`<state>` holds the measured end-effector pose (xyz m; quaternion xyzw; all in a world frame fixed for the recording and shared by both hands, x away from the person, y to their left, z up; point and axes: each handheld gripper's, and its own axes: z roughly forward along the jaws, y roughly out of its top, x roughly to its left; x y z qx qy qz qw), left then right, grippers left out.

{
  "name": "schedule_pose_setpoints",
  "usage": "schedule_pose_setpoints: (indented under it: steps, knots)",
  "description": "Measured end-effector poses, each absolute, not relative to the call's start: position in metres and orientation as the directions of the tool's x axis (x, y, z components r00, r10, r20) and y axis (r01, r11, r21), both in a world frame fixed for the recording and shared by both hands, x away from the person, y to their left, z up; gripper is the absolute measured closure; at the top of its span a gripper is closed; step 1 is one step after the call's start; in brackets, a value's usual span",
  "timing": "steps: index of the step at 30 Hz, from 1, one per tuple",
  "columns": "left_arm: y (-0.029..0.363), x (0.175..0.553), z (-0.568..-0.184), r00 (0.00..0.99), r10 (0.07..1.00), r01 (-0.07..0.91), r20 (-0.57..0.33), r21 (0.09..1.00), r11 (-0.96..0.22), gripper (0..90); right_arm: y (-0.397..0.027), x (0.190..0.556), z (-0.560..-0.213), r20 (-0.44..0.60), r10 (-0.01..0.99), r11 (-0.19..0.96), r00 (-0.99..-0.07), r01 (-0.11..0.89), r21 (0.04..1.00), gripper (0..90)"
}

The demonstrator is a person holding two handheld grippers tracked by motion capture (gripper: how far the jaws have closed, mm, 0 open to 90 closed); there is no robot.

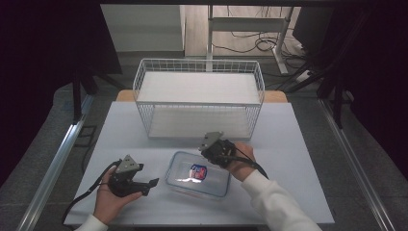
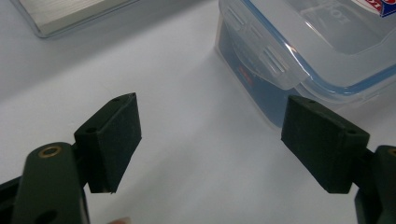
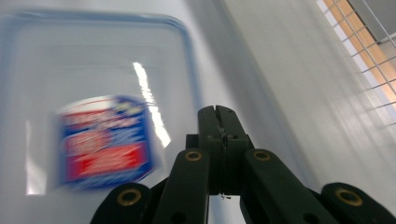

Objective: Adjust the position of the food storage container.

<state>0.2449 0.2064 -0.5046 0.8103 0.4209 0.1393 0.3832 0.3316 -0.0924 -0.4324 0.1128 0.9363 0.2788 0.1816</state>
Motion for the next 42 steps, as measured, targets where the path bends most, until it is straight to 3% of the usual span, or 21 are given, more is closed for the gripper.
schedule_pose_setpoints:
  steps: [10,15,22,42]
  knots:
    - [0.205,0.247,-0.505,0.606,0.787,0.586,-0.119,0.735,-0.34,19.6,-0.136,0.245,-0.439,-0.099,0.229,0.789,-0.968,0.125,0.601,89.7]
    - [0.204,0.248,-0.506,0.606,0.786,0.59,-0.125,0.733,-0.338,19.6,-0.137,0.222,-0.458,-0.066,0.155,0.837,-0.986,0.095,0.539,89.7]
    - [0.204,0.246,-0.506,0.61,0.785,0.585,-0.11,0.73,-0.353,19.6,-0.136,0.227,-0.472,-0.157,0.153,0.885,-0.976,0.065,0.461,89.7]
    - [0.204,0.246,-0.506,0.609,0.786,0.584,-0.104,0.729,-0.356,19.7,-0.149,0.249,-0.473,-0.216,0.24,0.877,-0.947,0.116,0.466,89.6]
